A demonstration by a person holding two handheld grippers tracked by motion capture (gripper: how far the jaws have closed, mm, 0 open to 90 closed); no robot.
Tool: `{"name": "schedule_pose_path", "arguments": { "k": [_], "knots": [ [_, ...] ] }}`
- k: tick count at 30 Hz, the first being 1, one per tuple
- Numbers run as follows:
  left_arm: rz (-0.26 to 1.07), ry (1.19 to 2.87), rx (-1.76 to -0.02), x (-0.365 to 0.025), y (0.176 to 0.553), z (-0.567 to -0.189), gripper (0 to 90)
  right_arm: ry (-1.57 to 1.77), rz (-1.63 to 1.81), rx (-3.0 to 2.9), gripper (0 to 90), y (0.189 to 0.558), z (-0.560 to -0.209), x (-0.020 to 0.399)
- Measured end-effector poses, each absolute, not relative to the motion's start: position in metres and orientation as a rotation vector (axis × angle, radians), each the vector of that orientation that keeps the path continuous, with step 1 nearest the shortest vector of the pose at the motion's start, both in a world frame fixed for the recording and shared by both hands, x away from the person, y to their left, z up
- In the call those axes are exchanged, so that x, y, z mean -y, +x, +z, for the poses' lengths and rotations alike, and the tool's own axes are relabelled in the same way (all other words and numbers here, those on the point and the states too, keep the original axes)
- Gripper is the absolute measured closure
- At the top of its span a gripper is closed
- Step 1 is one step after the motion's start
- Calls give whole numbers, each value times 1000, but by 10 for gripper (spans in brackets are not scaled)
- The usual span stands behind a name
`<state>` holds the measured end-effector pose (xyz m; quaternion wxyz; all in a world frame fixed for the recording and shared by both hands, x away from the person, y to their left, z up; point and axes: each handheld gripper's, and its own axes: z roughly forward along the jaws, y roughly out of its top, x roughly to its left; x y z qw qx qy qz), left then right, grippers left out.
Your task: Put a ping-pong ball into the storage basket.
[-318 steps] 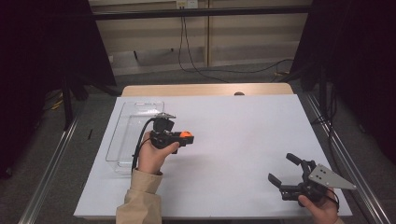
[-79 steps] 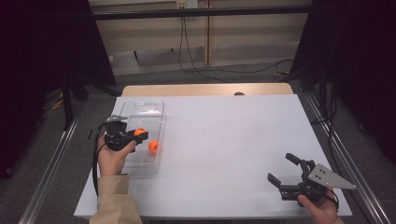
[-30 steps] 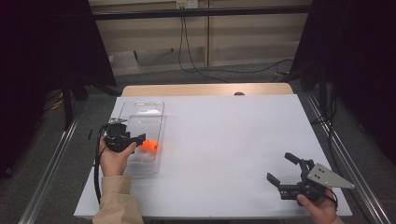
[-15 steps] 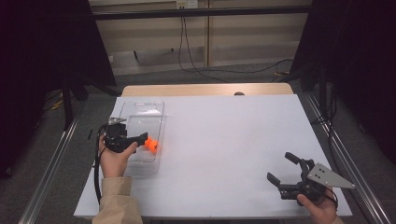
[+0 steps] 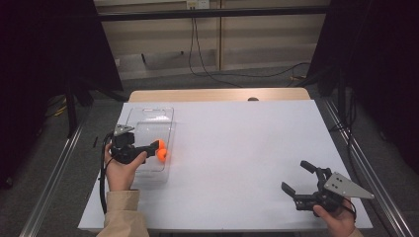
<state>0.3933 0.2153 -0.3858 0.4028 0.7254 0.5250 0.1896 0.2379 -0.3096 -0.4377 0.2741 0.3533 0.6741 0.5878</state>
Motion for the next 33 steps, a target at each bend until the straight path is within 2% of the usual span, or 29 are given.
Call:
{"name": "schedule_pose_path", "arguments": {
  "k": [33],
  "knots": [
    [536, 1753, -1154, -200, 365, -392, 50, 966, 1589, -1804, 34, 238, -438, 312]
  ]
}}
